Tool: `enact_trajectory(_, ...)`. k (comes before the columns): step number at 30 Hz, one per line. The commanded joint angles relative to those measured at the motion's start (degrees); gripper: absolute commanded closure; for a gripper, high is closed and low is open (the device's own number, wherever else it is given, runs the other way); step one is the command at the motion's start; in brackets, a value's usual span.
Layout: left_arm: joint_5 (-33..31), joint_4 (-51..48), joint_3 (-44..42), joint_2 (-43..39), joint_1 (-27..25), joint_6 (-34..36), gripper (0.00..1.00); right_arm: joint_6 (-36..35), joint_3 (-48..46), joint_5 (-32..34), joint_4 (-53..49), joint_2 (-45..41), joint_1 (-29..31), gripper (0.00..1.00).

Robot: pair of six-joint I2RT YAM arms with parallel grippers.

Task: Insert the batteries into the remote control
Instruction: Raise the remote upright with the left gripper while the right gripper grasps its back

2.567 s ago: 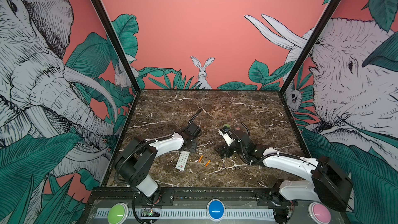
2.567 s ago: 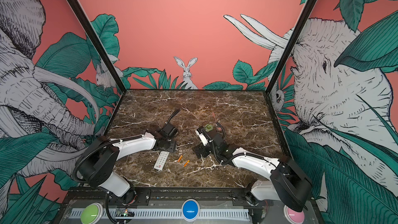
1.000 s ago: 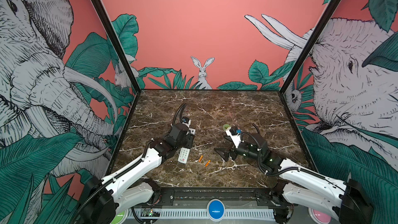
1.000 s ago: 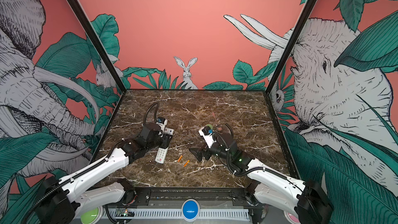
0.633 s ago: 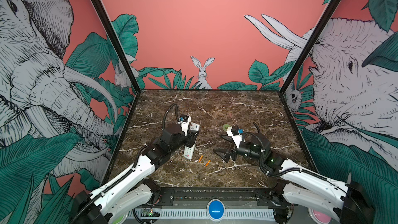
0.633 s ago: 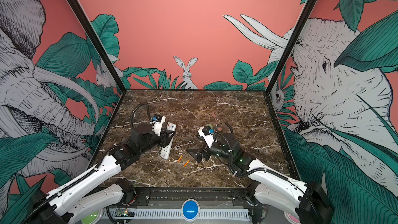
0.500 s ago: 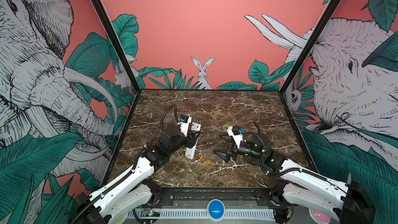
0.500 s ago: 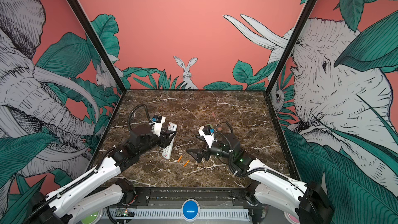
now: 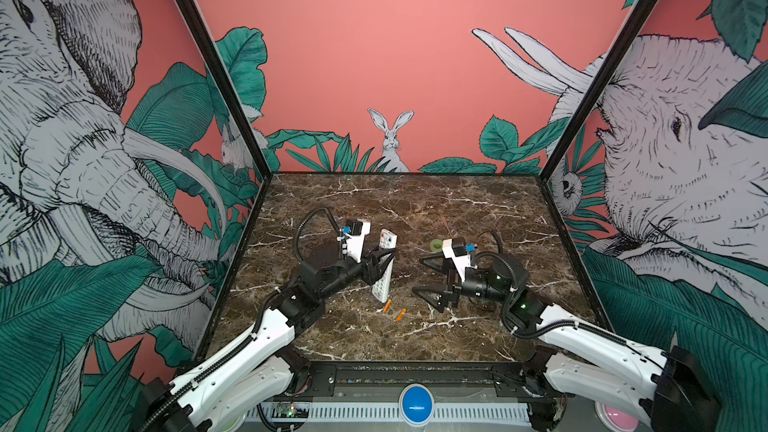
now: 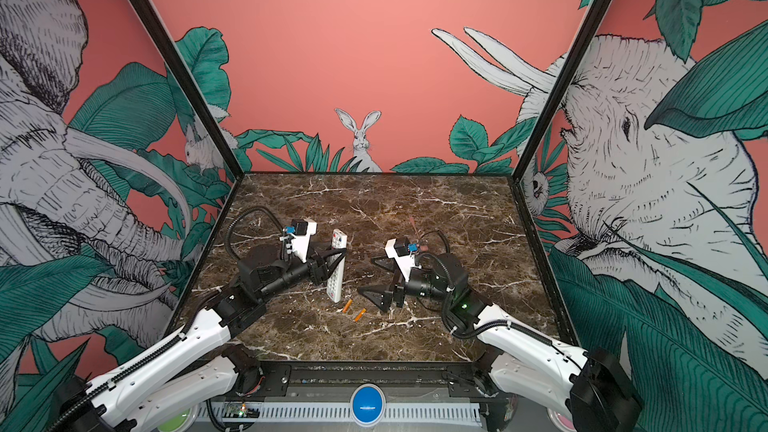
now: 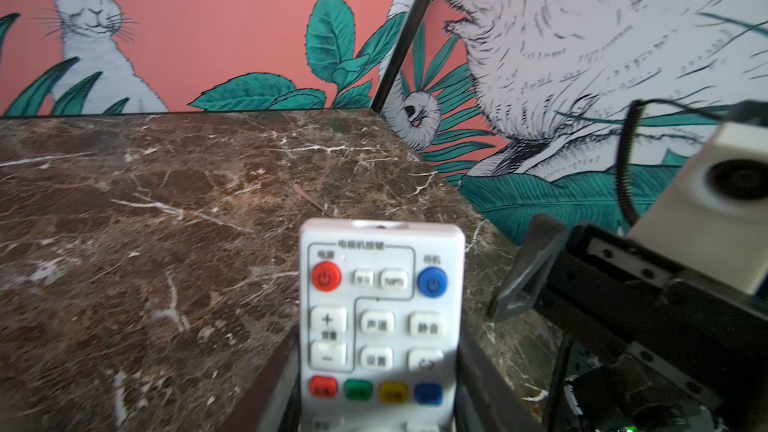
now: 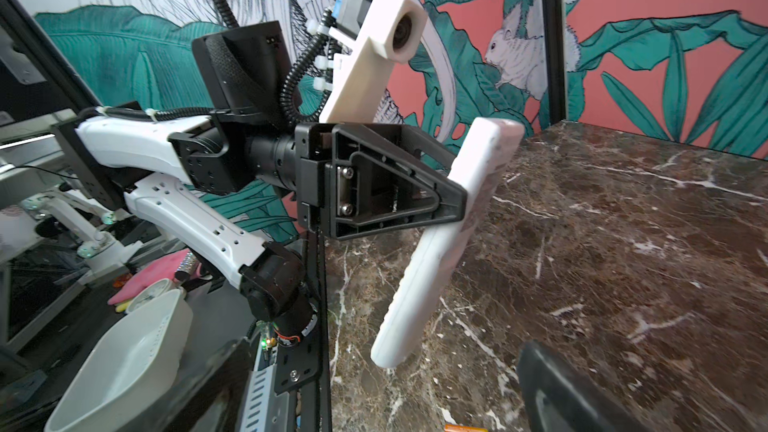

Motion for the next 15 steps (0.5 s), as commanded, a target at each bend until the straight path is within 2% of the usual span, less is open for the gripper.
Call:
enact_trajectory(1, 6.5, 9.2, 0.1, 0.0, 0.0, -3.6, 1.0, 2.5, 0.8, -5.2, 7.9, 1.3, -0.3, 0.01)
enact_trajectory(15, 18.1, 19.8, 2.8, 1.2, 0.0, -9.2, 1.0, 6.1, 2.8, -9.5, 17.1, 9.4, -0.2, 0.01)
